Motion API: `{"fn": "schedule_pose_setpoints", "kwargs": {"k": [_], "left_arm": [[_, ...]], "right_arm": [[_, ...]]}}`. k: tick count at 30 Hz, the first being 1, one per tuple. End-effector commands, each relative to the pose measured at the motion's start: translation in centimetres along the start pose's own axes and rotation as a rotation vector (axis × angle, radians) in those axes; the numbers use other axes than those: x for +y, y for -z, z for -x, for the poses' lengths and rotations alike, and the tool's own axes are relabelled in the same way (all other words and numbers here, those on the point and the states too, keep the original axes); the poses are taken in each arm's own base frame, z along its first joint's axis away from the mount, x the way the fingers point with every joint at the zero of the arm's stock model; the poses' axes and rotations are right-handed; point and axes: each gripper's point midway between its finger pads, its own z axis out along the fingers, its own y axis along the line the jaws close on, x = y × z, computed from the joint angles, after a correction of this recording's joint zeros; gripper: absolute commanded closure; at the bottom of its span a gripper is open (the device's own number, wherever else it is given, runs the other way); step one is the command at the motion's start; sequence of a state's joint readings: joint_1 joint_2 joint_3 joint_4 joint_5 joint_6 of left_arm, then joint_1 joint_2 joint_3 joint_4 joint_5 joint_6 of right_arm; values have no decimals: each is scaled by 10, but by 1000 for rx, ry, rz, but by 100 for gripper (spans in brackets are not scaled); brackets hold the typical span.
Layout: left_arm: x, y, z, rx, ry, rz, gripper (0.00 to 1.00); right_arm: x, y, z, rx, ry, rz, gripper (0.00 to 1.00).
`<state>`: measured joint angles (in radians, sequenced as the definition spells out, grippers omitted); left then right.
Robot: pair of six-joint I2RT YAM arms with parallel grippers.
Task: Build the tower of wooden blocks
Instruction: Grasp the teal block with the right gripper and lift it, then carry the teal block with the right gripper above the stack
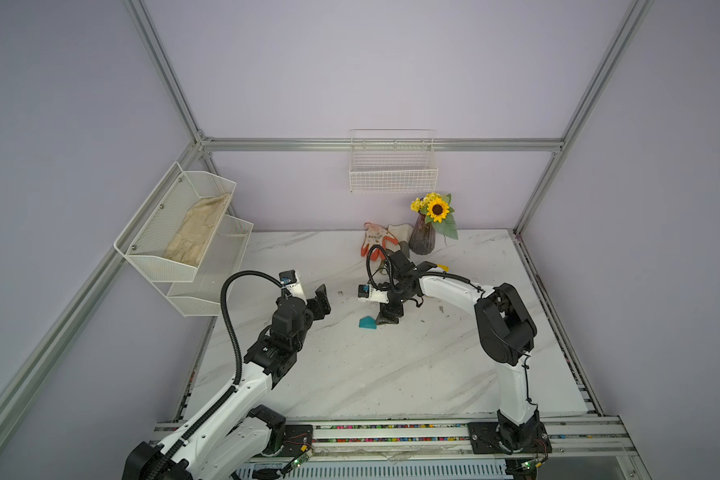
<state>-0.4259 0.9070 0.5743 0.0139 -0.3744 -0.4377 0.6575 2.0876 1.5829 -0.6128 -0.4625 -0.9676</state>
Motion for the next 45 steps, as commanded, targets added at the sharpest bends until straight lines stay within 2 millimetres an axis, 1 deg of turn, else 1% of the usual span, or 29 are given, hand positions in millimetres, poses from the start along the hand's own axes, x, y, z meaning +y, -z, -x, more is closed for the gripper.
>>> {"fn": "schedule_pose_setpoints", "kwargs": {"k": [1, 3, 6, 9, 12, 14, 17, 20, 26, 28, 30, 33, 36, 37, 39, 40, 43, 45], "left_arm": [[6, -2, -4, -17, 9, 14, 16], [5, -2, -4, -14, 8, 13, 16], [5, -2, -4, -14, 8, 14, 16], [6, -2, -4, -14, 7, 14, 16], [5, -2, -3, -16, 8, 14, 16], [5, -2, -3, -15, 8, 11, 16], [5, -2, -4, -13, 8, 12, 16], [5, -2, -4, -13, 7, 10, 16], [4, -2, -3, -13, 9, 8, 16], [5, -2, -5, -8, 6, 11, 16], [5, -2, -5, -10, 7, 11, 17], [5, -2, -5, -8, 6, 9, 17], [4, -3, -6, -6, 5, 8, 17], [4, -3, -5, -7, 5, 9, 17], [4, -2, -4, -8, 6, 7, 17], [4, -2, -4, -9, 7, 7, 17], [4, -2, -4, -10, 9, 8, 17], [3, -2, -4, -10, 9, 4, 17]], "right_arm": [[5, -6, 8, 35, -18, 16, 16], [12, -17, 9, 52, -22, 47, 16], [20, -32, 7, 84, -25, 90, 7], [22, -40, 5, 106, -24, 104, 7], [23, -43, 3, 115, -27, 109, 12], [23, -42, 4, 114, -32, 110, 19], [24, -40, 4, 115, -36, 110, 26], [23, -38, 6, 110, -33, 106, 39], [22, -34, 9, 107, -18, 105, 82], [20, -28, 13, 102, 11, 94, 100], [16, -17, 20, 90, 45, 69, 100], [2, 10, 29, 58, 75, 8, 100], [-22, 53, 33, -1, 72, -50, 100], [-30, 71, 34, -24, 70, -66, 100], [-52, 104, 28, -52, 41, -126, 100], [-63, 119, 21, -54, 25, -161, 100], [-89, 160, -3, -72, -23, -243, 100], [-103, 181, -24, -79, -57, -276, 100]]}}
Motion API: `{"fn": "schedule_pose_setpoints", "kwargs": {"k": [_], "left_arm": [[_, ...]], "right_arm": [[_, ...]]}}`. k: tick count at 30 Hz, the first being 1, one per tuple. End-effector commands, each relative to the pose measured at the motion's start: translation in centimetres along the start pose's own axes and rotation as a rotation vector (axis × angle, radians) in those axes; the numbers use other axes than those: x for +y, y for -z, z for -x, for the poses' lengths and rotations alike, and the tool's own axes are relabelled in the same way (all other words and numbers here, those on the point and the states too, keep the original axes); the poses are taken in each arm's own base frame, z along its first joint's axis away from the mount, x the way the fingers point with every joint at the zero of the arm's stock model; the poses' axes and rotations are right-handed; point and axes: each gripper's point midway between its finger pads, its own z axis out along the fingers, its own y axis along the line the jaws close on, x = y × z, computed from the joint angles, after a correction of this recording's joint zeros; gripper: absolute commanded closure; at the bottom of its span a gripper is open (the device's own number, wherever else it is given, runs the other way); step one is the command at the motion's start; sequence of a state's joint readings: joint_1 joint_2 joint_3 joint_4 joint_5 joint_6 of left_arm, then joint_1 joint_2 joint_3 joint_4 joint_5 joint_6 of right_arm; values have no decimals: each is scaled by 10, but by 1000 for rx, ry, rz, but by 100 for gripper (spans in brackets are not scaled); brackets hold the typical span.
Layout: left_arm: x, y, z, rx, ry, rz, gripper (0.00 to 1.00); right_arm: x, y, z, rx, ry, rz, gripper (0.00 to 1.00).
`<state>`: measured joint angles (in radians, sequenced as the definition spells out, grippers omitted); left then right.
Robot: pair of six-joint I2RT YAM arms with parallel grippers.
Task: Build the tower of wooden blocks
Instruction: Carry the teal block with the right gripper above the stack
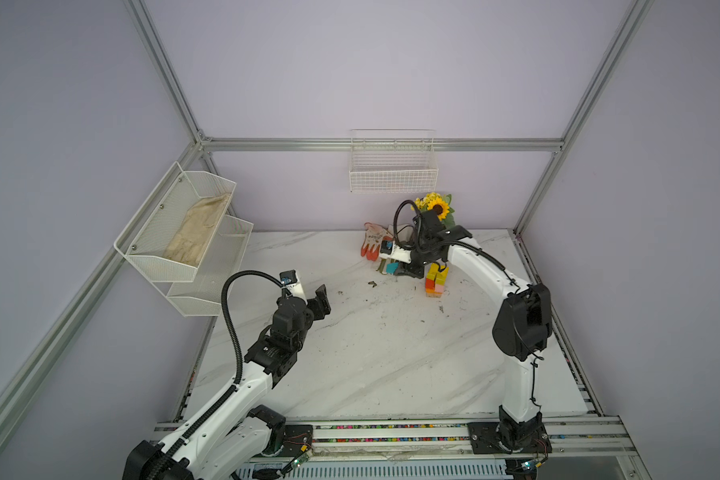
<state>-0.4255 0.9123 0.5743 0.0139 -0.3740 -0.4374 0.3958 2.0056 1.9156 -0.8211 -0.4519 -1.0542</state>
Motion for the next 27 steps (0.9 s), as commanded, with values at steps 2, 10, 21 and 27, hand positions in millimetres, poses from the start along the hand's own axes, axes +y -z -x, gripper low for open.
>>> {"fn": "schedule_pose_setpoints", "kwargs": {"k": [2, 10, 21, 27], "left_arm": [[4, -1, -4, -11, 9, 5, 17], [4, -4, -5, -4, 5, 8, 18], [3, -4, -5, -3, 2, 9, 18], [3, -4, -6, 1, 2, 6, 18]], "right_arm": [[-18, 39, -29, -15, -44, -5, 100], [-39, 55, -74, -23, -142, -25, 100], [-23, 29, -118, 94, -191, 14, 100], [-21, 30, -126, 127, -184, 0, 100]]}}
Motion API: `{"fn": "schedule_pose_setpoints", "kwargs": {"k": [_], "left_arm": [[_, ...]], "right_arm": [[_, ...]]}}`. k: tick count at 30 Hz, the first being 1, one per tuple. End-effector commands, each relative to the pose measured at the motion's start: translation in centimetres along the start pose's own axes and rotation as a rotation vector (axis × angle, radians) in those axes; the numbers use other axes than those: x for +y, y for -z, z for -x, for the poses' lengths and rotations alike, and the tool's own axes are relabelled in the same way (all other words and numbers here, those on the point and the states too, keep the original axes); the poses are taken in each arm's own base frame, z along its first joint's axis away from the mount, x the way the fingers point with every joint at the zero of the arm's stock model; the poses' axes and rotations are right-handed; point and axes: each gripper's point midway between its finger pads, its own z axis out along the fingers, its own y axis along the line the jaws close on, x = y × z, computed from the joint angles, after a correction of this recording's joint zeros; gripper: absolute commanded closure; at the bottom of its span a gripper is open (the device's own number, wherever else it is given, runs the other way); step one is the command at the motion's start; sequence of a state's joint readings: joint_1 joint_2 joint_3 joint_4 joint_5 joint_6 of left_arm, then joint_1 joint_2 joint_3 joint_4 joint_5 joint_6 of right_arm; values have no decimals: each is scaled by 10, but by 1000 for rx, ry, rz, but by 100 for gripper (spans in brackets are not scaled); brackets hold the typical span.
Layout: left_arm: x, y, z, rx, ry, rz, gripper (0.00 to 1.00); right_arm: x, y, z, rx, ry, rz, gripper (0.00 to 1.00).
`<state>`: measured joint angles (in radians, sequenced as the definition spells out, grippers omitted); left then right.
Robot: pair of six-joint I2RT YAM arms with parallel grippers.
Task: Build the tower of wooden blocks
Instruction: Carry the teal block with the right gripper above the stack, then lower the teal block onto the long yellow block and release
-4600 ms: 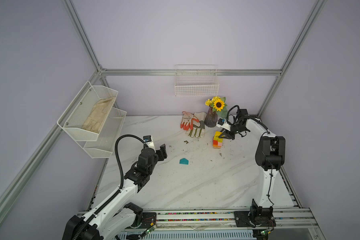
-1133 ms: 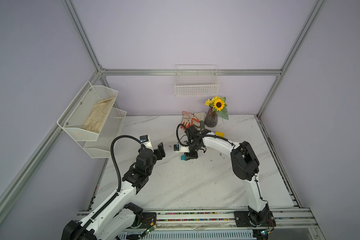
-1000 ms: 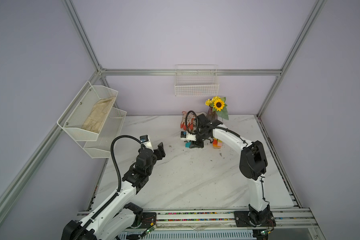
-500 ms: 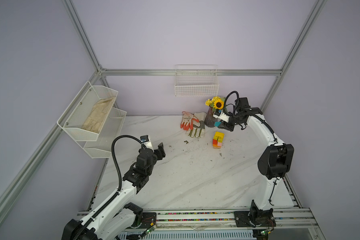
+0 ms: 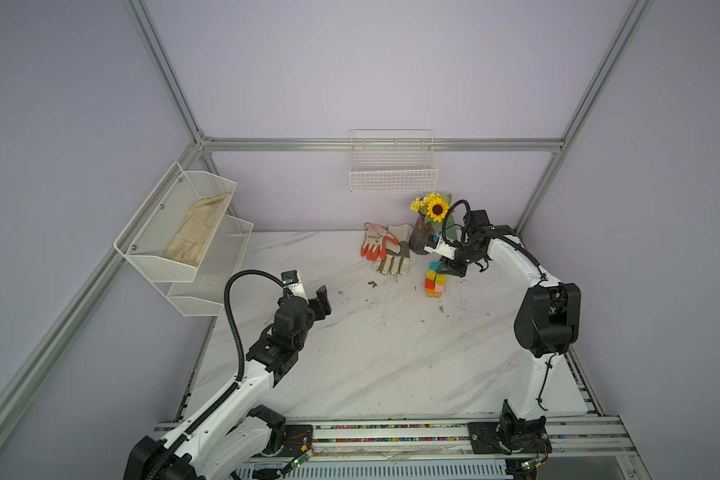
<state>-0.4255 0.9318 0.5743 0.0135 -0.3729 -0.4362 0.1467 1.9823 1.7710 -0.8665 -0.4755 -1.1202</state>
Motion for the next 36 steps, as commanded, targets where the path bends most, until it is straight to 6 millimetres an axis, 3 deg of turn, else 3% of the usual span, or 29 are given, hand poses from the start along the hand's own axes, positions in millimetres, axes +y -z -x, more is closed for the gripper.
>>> {"fn": "schedule_pose_setpoints", "kwargs": {"k": [1, 26, 36], "left_arm": [[2, -1, 0, -17, 11, 0, 18], [1, -1, 0, -15, 12, -3, 18], [1, -1, 0, -14, 11, -2, 18]], "right_arm": [[1, 0, -6, 18, 17, 0, 100], [-14, -12, -12, 44, -1, -22, 100], [-19, -11, -8, 31, -3, -36, 95]]}}
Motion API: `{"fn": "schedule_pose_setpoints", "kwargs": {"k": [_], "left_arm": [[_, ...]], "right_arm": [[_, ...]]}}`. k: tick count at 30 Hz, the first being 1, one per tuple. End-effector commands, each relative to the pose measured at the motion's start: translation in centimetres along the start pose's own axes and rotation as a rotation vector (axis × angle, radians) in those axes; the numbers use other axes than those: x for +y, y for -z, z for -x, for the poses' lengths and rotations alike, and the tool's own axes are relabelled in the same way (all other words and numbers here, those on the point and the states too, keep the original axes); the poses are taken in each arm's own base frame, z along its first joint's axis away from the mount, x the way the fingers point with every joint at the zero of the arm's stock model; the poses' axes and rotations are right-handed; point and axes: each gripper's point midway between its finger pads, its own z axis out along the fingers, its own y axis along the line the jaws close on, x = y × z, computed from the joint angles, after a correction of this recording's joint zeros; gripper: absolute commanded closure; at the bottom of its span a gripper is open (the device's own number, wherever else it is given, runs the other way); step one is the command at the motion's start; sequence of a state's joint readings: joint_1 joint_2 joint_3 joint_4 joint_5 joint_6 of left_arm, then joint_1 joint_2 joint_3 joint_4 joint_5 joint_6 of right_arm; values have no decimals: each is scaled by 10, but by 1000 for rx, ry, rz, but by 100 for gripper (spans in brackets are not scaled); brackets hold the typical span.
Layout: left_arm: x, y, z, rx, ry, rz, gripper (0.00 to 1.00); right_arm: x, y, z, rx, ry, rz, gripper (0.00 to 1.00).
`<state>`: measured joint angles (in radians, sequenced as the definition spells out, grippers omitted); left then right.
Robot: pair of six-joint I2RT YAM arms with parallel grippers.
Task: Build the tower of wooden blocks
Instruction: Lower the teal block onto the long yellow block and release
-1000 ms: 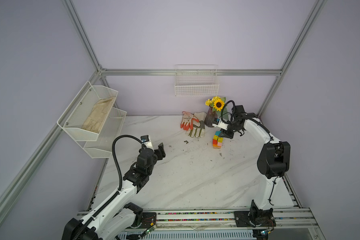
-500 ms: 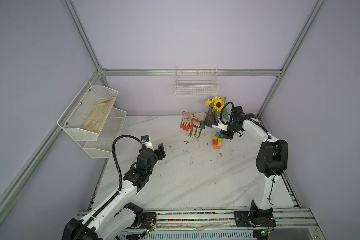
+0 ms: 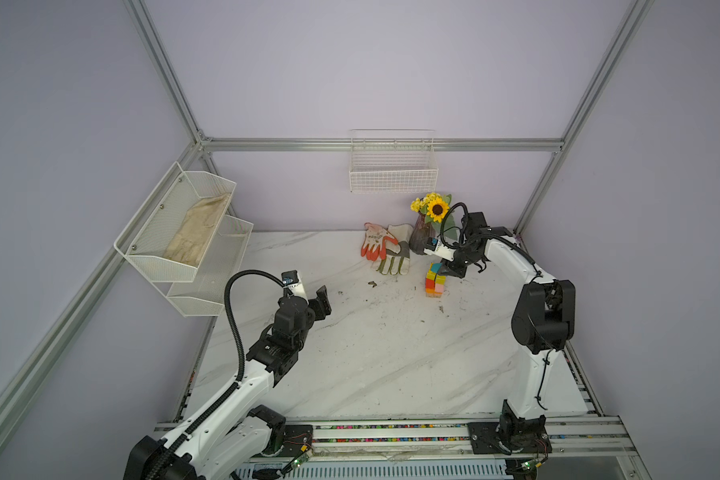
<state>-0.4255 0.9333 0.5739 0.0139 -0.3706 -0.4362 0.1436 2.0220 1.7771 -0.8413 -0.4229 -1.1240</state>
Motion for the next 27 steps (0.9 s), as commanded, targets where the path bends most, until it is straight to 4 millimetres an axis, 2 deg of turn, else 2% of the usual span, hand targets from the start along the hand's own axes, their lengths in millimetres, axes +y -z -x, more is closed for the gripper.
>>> {"fn": "schedule_pose_setpoints", "kwargs": {"k": [1, 5, 8, 9, 21, 27], "left_arm": [[2, -1, 1, -17, 13, 0, 18], [1, -2, 0, -14, 11, -2, 18], [1, -2, 0, -15, 12, -1, 18], [1, -2, 0, -14, 11, -2, 18], [1, -2, 0, -13, 11, -1, 18], [1, -3, 0, -12, 12, 0, 18]], "right_arm": [[-9, 3, 6, -20, -3, -17, 94], [-12, 6, 8, -34, -3, -23, 84], [-15, 8, 10, -42, -5, -36, 67], [-16, 8, 10, -41, -7, -39, 64], [-16, 0, 6, -31, -18, -30, 53], [-17, 5, 14, -63, -16, -29, 53]]}}
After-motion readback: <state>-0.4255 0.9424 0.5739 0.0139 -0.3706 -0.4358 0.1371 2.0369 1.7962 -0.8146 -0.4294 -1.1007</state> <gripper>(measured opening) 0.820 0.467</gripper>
